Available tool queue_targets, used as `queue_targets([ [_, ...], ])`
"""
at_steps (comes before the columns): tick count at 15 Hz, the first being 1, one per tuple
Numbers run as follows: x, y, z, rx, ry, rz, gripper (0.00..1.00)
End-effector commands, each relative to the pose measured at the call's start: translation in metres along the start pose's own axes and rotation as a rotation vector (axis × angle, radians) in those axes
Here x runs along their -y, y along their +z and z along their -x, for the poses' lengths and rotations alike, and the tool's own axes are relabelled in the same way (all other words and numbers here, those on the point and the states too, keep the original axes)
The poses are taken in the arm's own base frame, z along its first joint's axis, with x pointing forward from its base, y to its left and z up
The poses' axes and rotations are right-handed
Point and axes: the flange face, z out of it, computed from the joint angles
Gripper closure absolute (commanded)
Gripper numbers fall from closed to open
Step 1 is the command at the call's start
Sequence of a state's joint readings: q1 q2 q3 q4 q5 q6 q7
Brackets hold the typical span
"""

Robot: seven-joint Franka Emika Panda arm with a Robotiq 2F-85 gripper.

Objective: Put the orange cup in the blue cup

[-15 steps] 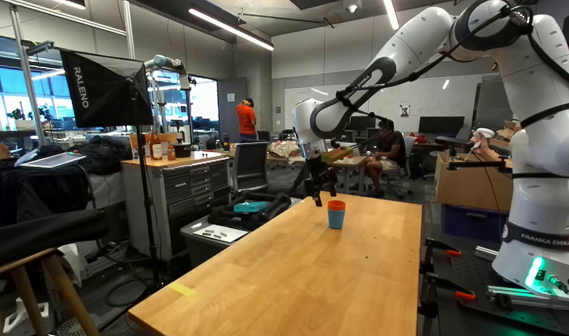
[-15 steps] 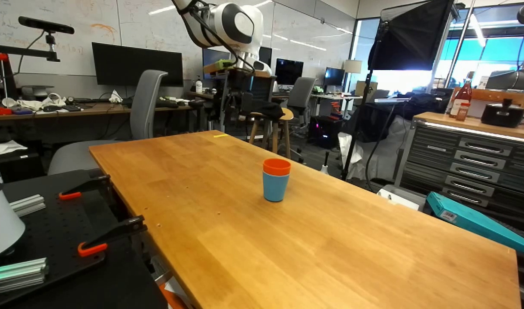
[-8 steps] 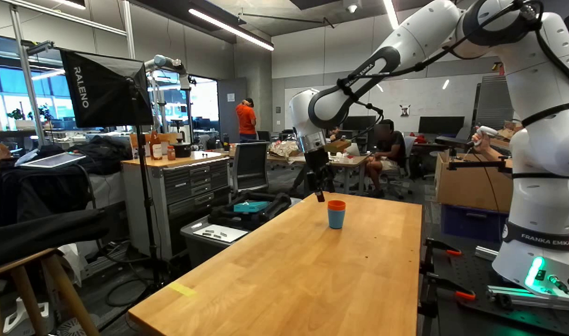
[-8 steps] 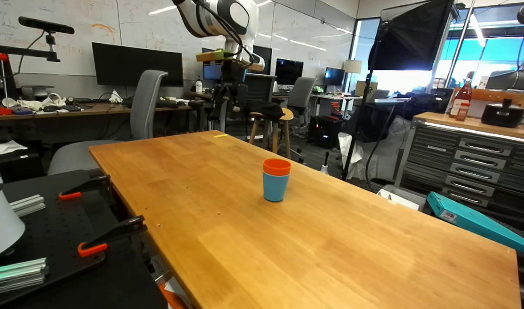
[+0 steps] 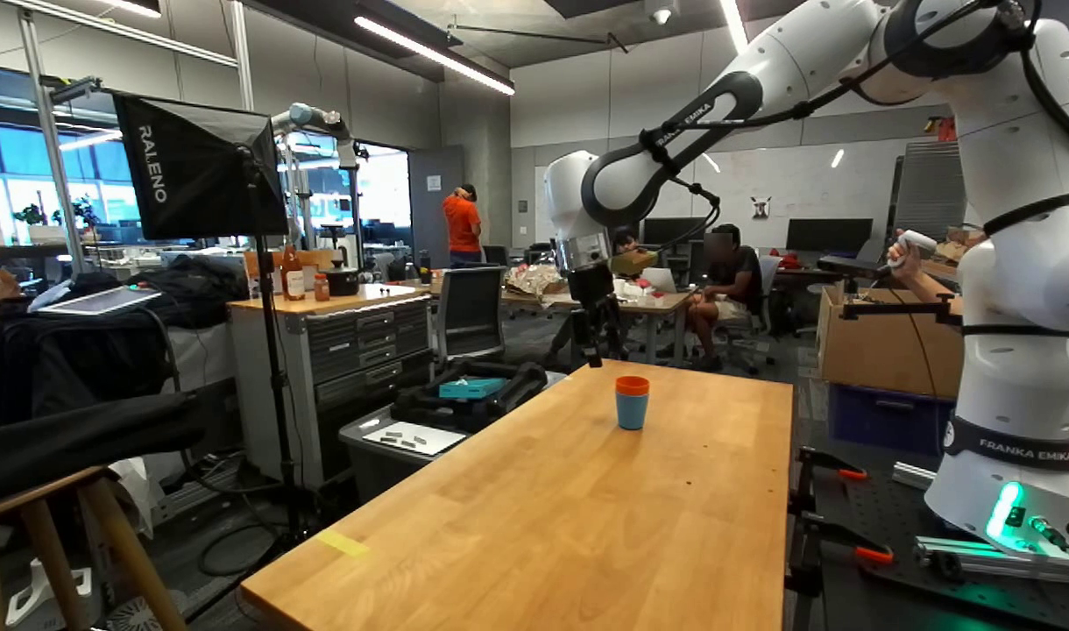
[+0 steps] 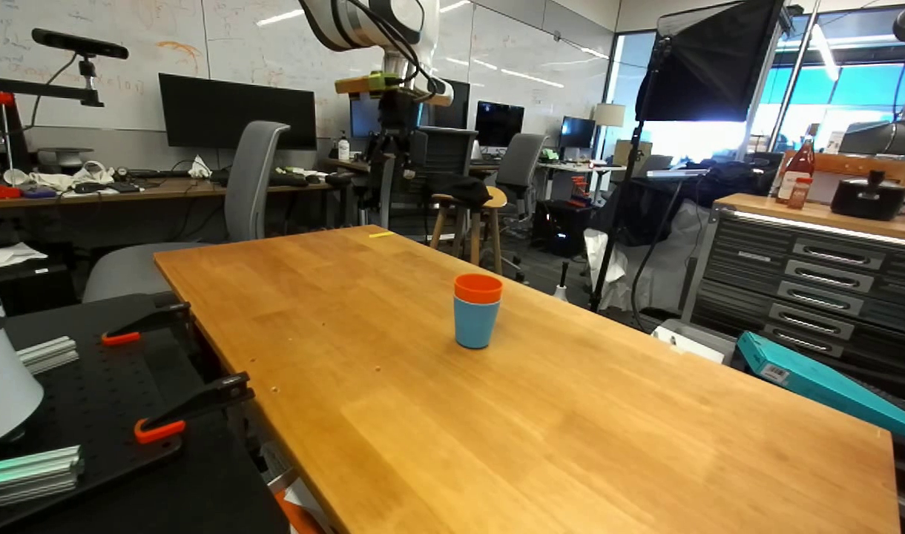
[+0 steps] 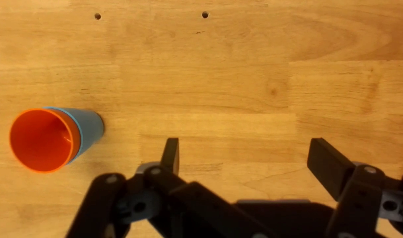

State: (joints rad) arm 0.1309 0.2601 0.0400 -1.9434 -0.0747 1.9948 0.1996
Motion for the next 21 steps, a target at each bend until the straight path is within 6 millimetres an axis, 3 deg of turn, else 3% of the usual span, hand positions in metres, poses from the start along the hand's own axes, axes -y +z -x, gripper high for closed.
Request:
queue_targets([
  [1,0.0065,-0.0177,0.0056,-0.05,-0.029,0.008,0.0],
  [3,0.0053,-0.0078,0.0012,-0.02,-0.011,0.0,0.0],
  [21,0.0068,-0.0084,0.0017,-0.024,-0.02,0.01,0.0],
])
